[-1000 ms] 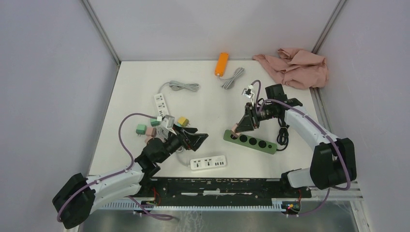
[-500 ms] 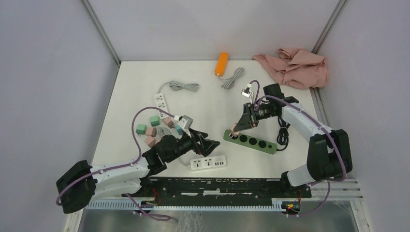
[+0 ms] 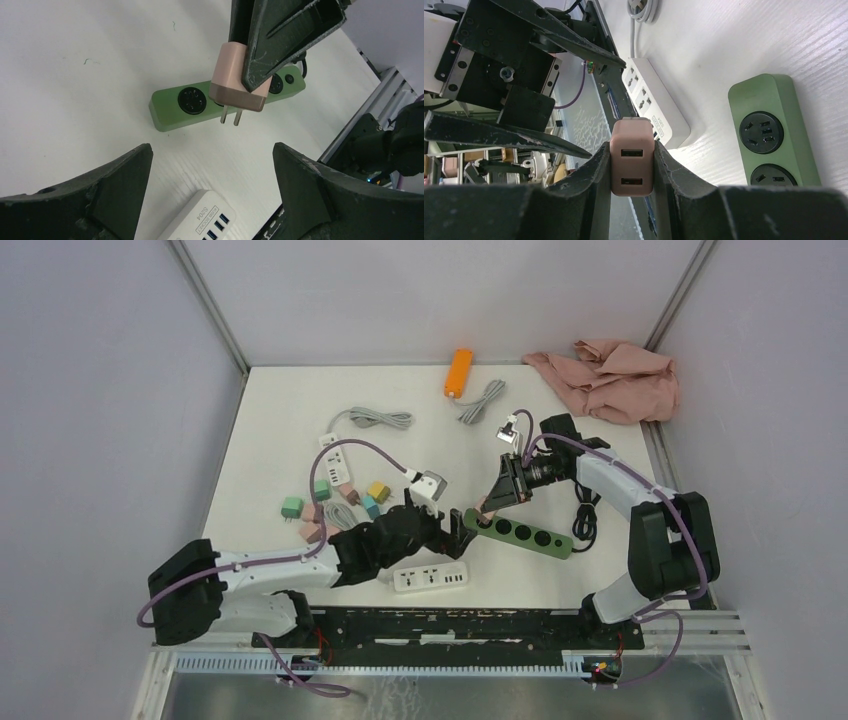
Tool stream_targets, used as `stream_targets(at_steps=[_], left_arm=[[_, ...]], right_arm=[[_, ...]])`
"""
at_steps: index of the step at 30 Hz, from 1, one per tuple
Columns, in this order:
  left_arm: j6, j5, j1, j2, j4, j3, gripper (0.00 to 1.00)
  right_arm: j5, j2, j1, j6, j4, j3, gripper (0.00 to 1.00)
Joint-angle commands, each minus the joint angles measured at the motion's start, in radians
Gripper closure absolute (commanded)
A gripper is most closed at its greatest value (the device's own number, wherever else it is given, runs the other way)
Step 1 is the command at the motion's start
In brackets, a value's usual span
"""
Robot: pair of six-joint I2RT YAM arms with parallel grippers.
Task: Pull the plug off the socket
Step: Place the plug at the center of the board.
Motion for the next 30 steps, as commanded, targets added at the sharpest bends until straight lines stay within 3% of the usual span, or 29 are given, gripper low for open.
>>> stream_targets(at_steps=[1,6,11,14,19,22,24,27,30], left_arm=[[0.056,-0.052,-0.007,0.094,-0.020,0.123,0.06],[0.054,-0.036,-0.008,0.227,-0.052,0.243,0.12],[0.041,-0.059,-0.008,0.312,-0.070,0.317,0.25],[0.037,-0.081,-0.008,0.342,-0.098,0.351,0.38],[0.055,-0.078,-0.008,0.361,-0.114,0.375,0.69],[0.062,-0.072,-0.008,0.359,-0.116,0.371,0.88],[0.062,-0.077,-0.007,0.351,-0.116,0.358,0.96],[0.056,-0.095,-0.006,0.329,-0.116,0.320,0.97],[0.038,-0.124,-0.003,0.287,-0.114,0.264,0.97]], right_arm=[[-0.028,0.002,-0.004,0.025,0.026,0.042,0.96],[-0.023,0.003,-0.004,0.028,0.025,0.042,0.96],[-0.024,0.002,-0.005,0.027,0.026,0.044,0.96],[-0.024,0.001,-0.004,0.028,0.024,0.044,0.96],[-0.025,0.000,-0.004,0.026,0.022,0.044,0.94],[-0.024,-0.001,-0.004,0.020,0.019,0.046,0.82],[-0.026,-0.007,-0.004,0.003,0.013,0.049,0.71],[-0.027,-0.018,-0.004,-0.054,-0.013,0.063,0.49],[-0.028,-0.033,-0.003,-0.110,-0.038,0.078,0.34]])
